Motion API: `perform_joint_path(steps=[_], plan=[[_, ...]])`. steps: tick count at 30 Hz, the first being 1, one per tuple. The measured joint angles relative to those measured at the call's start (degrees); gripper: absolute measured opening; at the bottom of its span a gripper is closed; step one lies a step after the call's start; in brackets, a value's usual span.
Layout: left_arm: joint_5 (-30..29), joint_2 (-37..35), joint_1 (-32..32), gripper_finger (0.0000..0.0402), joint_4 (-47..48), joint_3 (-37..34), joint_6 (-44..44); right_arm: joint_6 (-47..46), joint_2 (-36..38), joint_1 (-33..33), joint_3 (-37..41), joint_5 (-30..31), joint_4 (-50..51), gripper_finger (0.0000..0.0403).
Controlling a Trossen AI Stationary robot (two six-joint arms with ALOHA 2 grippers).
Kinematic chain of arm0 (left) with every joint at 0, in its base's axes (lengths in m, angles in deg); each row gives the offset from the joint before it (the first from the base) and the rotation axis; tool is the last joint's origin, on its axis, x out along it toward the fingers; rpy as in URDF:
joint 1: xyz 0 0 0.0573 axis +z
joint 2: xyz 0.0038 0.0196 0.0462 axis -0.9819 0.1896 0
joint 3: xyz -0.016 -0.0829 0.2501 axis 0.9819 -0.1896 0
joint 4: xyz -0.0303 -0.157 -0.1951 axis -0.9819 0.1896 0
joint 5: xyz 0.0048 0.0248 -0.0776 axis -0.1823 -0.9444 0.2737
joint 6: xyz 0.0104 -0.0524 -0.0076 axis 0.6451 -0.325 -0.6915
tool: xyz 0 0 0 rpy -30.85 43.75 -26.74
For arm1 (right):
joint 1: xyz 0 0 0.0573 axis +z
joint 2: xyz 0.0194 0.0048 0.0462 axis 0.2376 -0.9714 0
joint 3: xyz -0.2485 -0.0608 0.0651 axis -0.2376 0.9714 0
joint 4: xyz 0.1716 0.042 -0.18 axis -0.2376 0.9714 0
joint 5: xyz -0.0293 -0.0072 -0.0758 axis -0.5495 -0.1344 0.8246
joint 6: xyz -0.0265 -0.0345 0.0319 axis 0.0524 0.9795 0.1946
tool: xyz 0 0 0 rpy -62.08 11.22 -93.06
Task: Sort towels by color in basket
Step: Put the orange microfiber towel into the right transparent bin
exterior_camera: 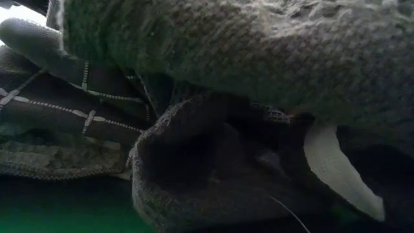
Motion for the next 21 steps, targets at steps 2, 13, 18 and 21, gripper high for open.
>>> perform_joint_path(steps=[2,13,18,21], plan=[[0.0,0.0,0.0,0.0160,0.0,0.0,-0.1,-2.9,-1.3,-0.3,0.0,0.3,2.8,0.0256],[0.0,0.0,0.0,0.0160,0.2,0.0,-0.3,-5.9,-4.0,-2.6,0.2,-5.1,4.8,0.0168],[0.0,0.0,0.0,0.0160,0.2,0.0,-0.3,-4.9,-4.0,-3.1,0.2,-6.1,6.2,0.0037],[0.0,0.0,0.0,0.0160,0.3,0.0,-0.1,-4.2,-3.9,-3.4,0.2,-7.0,6.9,0.0018]])
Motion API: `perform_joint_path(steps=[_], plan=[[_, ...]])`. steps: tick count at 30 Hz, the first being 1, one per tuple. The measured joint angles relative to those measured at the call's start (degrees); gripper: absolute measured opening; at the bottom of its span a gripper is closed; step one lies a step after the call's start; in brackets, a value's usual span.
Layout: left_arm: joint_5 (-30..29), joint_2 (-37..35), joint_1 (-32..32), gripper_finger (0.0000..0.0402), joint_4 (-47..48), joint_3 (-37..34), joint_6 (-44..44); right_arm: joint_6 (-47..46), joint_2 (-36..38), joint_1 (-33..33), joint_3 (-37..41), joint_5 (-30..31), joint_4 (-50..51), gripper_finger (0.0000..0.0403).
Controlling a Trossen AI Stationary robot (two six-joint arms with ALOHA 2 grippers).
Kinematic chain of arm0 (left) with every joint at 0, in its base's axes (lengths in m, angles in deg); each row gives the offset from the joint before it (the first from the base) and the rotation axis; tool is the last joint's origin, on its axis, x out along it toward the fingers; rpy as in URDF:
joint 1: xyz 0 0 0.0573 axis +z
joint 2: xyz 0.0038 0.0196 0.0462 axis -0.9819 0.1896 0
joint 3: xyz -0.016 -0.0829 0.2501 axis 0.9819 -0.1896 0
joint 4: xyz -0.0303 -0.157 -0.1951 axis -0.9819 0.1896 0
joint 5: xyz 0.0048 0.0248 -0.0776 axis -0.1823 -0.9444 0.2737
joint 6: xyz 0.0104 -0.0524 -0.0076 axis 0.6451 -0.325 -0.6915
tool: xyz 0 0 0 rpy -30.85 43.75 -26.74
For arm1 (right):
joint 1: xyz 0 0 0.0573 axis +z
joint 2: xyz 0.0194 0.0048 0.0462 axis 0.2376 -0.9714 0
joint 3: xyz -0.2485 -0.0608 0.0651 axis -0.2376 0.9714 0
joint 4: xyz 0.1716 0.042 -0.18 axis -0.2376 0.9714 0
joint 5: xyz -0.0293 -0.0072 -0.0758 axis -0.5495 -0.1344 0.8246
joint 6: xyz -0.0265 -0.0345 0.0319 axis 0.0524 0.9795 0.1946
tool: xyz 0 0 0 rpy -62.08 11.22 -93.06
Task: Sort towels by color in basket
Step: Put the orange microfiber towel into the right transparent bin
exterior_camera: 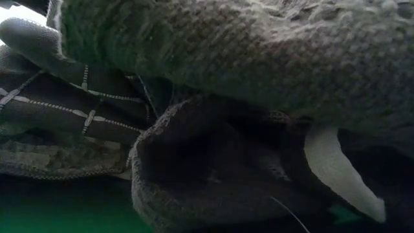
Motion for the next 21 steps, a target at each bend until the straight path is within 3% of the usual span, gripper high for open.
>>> perform_joint_path(steps=[13,21], plan=[[0.0,0.0,0.0,0.0160,-0.7,0.0,0.1,7.3,9.0,-3.5,0.0,-0.7,3.8,0.0013],[0.0,0.0,0.0,0.0160,-0.7,0.0,0.1,13.9,15.8,-6.6,0.0,4.3,3.4,0.0013]])
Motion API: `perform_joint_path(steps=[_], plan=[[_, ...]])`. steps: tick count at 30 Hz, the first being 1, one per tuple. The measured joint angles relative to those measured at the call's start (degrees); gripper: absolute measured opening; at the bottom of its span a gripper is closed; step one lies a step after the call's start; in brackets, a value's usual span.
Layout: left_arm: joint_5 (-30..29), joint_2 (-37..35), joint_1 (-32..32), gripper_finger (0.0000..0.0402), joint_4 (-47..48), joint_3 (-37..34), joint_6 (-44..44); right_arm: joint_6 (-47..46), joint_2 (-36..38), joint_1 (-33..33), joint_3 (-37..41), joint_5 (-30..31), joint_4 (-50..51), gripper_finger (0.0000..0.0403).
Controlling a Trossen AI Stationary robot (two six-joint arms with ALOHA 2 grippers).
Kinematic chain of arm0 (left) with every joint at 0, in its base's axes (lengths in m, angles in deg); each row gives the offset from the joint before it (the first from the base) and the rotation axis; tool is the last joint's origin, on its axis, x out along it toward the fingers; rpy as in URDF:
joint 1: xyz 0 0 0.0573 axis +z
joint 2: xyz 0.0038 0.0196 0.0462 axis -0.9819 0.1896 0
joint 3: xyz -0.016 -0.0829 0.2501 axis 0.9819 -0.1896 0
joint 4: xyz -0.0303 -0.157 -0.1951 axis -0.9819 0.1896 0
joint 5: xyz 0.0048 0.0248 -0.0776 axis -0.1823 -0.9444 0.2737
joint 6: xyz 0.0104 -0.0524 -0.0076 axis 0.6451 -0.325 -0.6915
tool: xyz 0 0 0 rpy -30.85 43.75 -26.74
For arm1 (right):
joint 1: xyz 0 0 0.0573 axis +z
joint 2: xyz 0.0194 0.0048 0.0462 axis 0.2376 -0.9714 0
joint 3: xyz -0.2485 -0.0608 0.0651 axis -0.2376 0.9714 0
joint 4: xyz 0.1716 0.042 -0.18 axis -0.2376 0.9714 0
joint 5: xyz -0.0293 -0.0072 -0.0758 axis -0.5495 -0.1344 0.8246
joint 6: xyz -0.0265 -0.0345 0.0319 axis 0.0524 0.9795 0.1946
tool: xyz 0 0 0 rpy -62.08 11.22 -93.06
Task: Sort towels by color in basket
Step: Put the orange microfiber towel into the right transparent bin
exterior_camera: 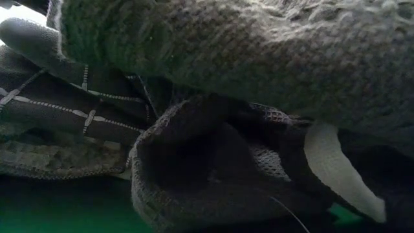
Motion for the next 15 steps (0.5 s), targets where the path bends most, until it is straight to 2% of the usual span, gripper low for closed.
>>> perform_joint_path(steps=[10,15], plan=[[0.0,0.0,0.0,0.0160,0.0,0.0,0.0,14.4,8.6,-7.3,0.0,-0.1,-6.9,0.0013],[-1.1,0.0,0.0,0.0160,0.0,0.0,0.1,21.2,12.8,-11.4,0.0,-2.4,-11.3,0.0013]])
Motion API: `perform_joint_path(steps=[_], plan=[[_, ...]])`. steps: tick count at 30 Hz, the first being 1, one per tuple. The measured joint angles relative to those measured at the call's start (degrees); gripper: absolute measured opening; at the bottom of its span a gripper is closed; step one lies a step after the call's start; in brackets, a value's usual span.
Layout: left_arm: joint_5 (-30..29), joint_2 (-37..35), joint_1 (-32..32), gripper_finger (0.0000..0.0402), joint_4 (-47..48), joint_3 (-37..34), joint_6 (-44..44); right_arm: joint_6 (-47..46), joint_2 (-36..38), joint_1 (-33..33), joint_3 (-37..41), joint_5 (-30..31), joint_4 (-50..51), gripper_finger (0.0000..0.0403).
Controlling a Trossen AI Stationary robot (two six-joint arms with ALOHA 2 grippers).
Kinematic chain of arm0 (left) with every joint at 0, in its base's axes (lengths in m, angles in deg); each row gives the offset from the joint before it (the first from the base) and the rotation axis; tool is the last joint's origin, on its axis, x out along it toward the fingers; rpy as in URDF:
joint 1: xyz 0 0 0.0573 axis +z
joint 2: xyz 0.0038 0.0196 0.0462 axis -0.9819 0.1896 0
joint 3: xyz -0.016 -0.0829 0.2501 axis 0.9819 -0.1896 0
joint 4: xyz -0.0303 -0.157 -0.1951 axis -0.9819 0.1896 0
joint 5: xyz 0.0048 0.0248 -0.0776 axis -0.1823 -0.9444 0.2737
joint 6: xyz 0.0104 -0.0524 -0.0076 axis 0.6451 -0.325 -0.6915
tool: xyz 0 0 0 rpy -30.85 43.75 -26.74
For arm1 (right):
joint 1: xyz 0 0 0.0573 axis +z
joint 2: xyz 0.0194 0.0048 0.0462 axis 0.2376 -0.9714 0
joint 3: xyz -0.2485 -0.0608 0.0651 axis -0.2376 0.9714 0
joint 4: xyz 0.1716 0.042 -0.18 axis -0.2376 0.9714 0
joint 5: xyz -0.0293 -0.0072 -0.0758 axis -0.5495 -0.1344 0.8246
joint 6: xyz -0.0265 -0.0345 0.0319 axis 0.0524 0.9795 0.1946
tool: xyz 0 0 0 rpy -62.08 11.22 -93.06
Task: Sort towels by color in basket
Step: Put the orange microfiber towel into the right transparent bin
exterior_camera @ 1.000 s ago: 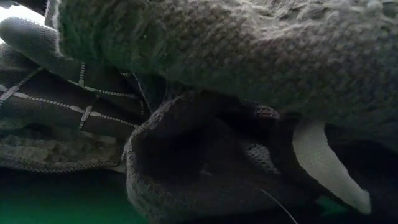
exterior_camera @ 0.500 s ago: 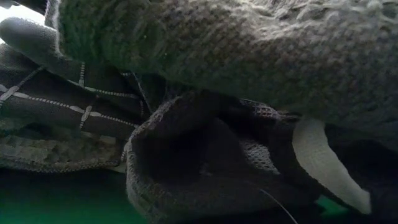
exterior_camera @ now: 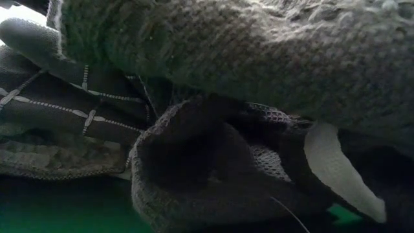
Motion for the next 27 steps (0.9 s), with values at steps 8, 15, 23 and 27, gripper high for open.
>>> perform_joint_path(steps=[8,15,23,27], plan=[[-1.5,0.0,0.0,0.0160,0.8,0.0,-0.1,2.5,2.3,-2.7,-0.1,-16.0,-4.2,0.0029],[-1.5,0.0,0.0,0.0160,1.1,0.0,-0.1,1.0,-4.6,4.0,0.0,-17.9,-4.8,0.0148],[-1.4,0.0,0.0,0.0160,2.1,0.0,-0.9,-6.2,-12.8,10.9,0.0,-20.5,-5.9,0.0241],[-1.4,0.0,0.0,0.0160,2.0,0.0,-1.3,-10.0,-16.8,13.1,0.0,-24.1,-6.3,0.0249]])
